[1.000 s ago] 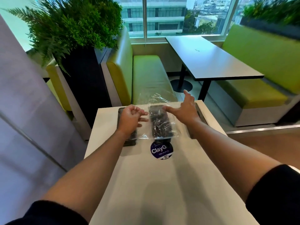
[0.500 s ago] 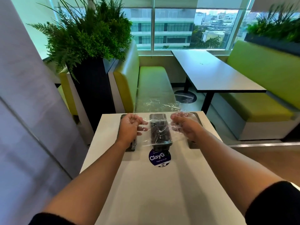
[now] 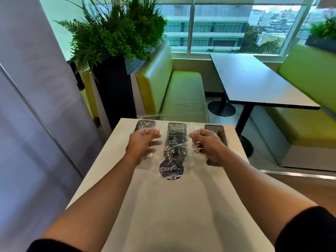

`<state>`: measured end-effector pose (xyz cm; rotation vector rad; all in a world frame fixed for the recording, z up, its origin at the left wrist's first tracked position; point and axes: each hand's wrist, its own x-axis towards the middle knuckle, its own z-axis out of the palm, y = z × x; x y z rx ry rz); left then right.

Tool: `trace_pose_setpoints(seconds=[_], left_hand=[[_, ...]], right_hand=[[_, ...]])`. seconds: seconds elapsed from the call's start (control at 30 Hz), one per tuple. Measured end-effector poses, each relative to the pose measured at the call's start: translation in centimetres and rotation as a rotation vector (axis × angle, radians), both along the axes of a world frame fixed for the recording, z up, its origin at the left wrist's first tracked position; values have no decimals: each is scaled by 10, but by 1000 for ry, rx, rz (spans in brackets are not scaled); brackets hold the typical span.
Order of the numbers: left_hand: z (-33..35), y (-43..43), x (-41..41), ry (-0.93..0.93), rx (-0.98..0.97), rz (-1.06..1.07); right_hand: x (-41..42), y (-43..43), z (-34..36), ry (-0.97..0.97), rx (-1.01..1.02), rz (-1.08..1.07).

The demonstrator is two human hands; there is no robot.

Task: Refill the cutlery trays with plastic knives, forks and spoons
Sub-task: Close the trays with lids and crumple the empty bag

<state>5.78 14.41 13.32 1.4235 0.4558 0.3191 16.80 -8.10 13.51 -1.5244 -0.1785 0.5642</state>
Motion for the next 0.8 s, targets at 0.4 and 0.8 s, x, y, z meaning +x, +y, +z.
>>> trace_pose_setpoints(seconds=[0.4,0.8], left_hand=[[-6,9,-13,-28,-113,320],[-15,13,-5,35,-148,-313]], right_hand=[[-13,-6,-19,46,-160,229],[-24,-18,-23,131,-4,124]])
